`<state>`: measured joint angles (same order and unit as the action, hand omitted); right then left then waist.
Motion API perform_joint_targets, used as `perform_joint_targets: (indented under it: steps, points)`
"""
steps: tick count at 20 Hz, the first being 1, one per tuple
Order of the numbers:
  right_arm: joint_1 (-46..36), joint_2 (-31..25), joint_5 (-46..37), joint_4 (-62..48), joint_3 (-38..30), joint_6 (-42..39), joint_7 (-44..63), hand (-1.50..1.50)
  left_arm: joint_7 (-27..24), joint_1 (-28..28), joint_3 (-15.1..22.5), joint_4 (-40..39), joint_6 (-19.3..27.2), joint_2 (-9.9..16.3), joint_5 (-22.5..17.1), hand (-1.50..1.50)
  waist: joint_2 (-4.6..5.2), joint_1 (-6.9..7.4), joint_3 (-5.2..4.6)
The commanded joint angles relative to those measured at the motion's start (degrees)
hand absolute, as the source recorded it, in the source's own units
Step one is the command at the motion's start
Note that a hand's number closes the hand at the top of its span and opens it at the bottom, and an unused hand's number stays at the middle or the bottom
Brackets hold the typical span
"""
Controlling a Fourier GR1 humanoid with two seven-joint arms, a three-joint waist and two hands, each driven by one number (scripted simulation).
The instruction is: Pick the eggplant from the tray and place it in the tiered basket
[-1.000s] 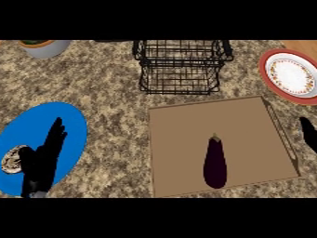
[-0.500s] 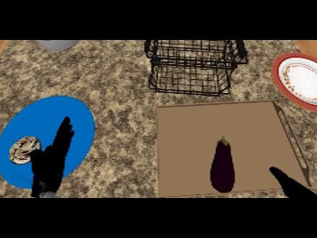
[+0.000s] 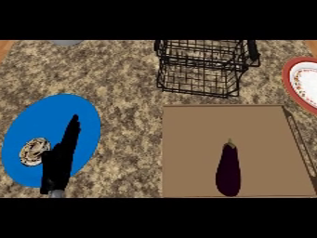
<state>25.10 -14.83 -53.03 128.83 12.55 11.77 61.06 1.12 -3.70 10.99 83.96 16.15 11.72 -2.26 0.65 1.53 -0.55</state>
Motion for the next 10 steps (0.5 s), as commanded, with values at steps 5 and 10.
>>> perform_joint_targets:
  steps: [5, 10]
  points:
    - [-11.3, 8.1, -16.9, -1.8, 7.9, -16.1, 19.7, -1.50, 2.5, 1.1, 0.1, -1.4, -0.8, 0.4, 0.2, 0.00, 0.17, 1.50, 0.08]
    - [-17.1, 14.5, -23.7, -6.8, 10.3, -23.4, 21.9, -1.50, 1.8, 1.9, -0.6, -3.7, -0.8, -1.0, -0.6, 0.00, -0.08, 0.29, 0.19]
